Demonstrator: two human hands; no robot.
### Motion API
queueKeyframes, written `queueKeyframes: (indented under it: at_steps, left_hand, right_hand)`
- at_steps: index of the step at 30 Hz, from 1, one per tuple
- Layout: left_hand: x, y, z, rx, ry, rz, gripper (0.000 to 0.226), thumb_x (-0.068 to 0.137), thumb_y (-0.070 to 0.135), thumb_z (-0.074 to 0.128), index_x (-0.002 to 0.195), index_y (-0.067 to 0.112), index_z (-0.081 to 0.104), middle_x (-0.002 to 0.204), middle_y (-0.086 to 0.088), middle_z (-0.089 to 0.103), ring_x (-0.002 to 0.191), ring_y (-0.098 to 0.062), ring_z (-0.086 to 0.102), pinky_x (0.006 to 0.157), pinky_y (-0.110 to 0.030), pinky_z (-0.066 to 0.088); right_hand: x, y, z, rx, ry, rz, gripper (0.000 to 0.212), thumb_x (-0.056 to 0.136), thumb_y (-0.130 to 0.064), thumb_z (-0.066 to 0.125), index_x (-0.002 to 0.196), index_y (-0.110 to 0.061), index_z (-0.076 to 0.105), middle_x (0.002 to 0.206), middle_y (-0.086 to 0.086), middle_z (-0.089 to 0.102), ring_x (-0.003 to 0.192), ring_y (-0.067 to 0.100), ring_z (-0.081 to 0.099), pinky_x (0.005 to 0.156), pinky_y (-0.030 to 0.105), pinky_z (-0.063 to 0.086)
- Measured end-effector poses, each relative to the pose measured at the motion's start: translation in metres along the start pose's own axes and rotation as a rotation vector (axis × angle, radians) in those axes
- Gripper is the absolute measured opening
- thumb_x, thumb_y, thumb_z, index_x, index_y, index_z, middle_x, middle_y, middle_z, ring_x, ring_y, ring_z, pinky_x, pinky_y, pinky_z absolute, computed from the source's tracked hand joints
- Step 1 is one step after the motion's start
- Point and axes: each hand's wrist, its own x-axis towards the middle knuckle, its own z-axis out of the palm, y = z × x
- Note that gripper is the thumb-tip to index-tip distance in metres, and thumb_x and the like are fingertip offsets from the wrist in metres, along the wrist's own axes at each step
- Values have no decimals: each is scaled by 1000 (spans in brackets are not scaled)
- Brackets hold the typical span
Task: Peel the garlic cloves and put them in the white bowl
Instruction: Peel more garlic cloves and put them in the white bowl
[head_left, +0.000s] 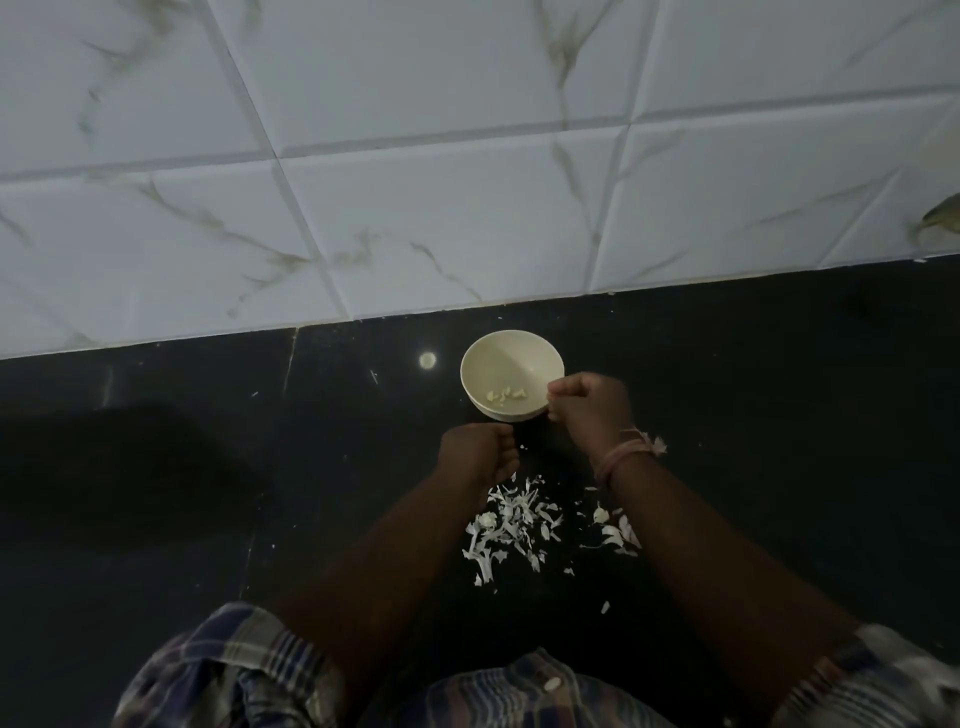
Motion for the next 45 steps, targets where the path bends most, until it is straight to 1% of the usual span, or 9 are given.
queueKeyframes:
  at_steps: [2, 6, 11, 14, 22, 24, 31, 38, 45]
  left_hand:
    - [-2, -3, 6, 37, -31, -20, 17, 101, 3, 52, 92, 5, 66, 77, -9, 57, 63, -17, 52, 59, -25, 50]
    - [-13, -20, 18, 141, -157, -97, 15, 100, 1, 50, 98, 4, 65, 79, -9, 58, 64, -16, 53, 57, -23, 48]
    - [-27, -54, 38, 327, -249, -149, 24, 103, -2, 45, 88, 8, 61, 80, -9, 60, 66, -15, 56, 58, -23, 49]
    - [-23, -75, 43, 543, -282, 44, 18, 97, -2, 59, 92, 12, 69, 88, -8, 69, 65, -11, 62, 55, -19, 52]
    - [-16, -97, 46, 1049, -268, 500, 16, 89, 13, 73, 100, 22, 79, 97, 1, 78, 88, -12, 73, 90, -35, 58]
    - [-18, -98, 48, 1121, -252, 537, 17, 91, 14, 71, 103, 22, 79, 102, 1, 78, 94, -13, 72, 91, -31, 55]
    - [-17, -104, 53, 1136, -255, 583, 12, 94, 26, 70, 103, 23, 78, 99, 5, 77, 88, -9, 69, 82, -25, 51]
    - [-19, -100, 52, 889, -248, 476, 8, 91, 19, 73, 89, 26, 76, 84, 6, 76, 79, -10, 72, 82, -37, 61]
    - [-25, -101, 48, 736, -231, 386, 21, 91, 12, 66, 93, 27, 81, 85, 5, 79, 81, -16, 75, 84, -43, 61]
  right_hand:
    - [-6, 15, -19, -51, -12, 33, 21, 88, 4, 64, 80, -14, 70, 79, 10, 71, 69, 22, 67, 63, 31, 57]
    - [-30, 52, -60, -445, -162, -11, 15, 92, -6, 67, 88, -19, 74, 88, 1, 74, 83, 18, 70, 81, 38, 59]
    - [-57, 86, -92, -664, -195, -29, 12, 96, -11, 65, 101, -17, 74, 100, -6, 69, 88, 4, 61, 69, 6, 38]
    - [-62, 97, -101, -648, -107, -1, 15, 97, -10, 61, 98, -20, 73, 97, -7, 68, 88, 6, 62, 63, 3, 32]
    - [-72, 109, -105, -674, -99, -75, 20, 96, -10, 63, 111, -17, 73, 111, 1, 63, 95, 9, 56, 80, 18, 43]
    - [-71, 111, -102, -725, -140, -134, 22, 97, -7, 59, 113, -11, 74, 114, 8, 62, 102, 19, 58, 92, 26, 42]
    - [-64, 111, -101, -885, -194, -160, 14, 97, -15, 61, 103, -14, 73, 108, 8, 55, 100, 25, 58, 83, 30, 43]
    - [-74, 101, -95, -373, 21, -63, 7, 96, -14, 64, 95, -16, 70, 87, -4, 68, 80, 9, 64, 75, 28, 53]
    - [-90, 97, -74, 265, 2, 154, 14, 99, 1, 57, 108, 1, 68, 80, 12, 73, 61, 9, 68, 57, 21, 56]
